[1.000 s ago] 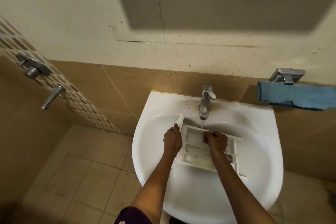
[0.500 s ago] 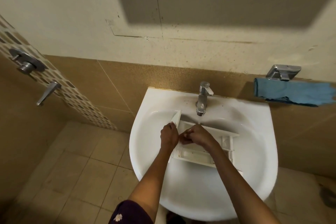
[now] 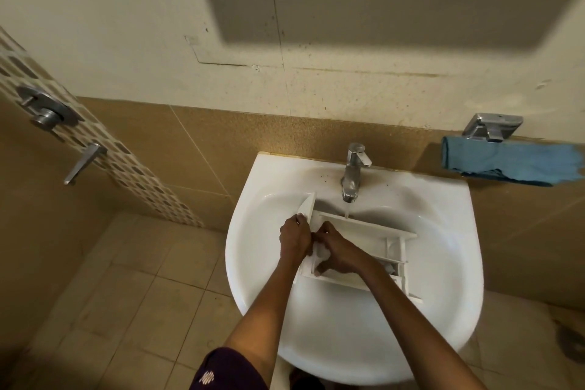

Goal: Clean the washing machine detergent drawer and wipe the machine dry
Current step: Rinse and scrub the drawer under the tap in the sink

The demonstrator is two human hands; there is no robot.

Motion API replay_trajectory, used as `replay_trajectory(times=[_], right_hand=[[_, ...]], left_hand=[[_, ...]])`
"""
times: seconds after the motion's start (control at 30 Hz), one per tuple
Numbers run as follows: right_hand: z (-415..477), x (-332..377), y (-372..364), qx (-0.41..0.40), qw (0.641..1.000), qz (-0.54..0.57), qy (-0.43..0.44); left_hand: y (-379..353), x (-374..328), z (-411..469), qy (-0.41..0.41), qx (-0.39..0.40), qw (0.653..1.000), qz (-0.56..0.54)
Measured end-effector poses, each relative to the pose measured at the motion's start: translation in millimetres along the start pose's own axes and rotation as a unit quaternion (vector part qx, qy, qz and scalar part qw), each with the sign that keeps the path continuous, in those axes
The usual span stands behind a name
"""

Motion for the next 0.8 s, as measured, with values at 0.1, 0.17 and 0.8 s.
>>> replay_trajectory(times=[0.1, 0.17, 0.8], right_hand=[[0.9, 0.4, -2.9, -0.034, 0.999, 0.024, 0.008], [1.8, 0.2, -6.0, -0.024, 1.0, -0.002, 0.018], [2.5, -6.1, -11.3, -0.037, 0.999, 0.007, 0.028]], left_hand=[[1.2, -2.7, -1.1, 0.0, -0.001, 1.0, 0.0], [1.7, -3.1, -1.9, 0.002, -0.002, 1.0, 0.004], [1.4, -3.3, -1.6, -0.003, -0.005, 1.0, 0.013]])
Point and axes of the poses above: each hand's wrist, its own z-axis towards the middle knuckle, its own y-axis out of the back of the hand, x = y × z, the point moved 5 cm from there along z, towards the middle knuckle, and after that the axes turned 10 degrees about -y, right-handed, at the moved point
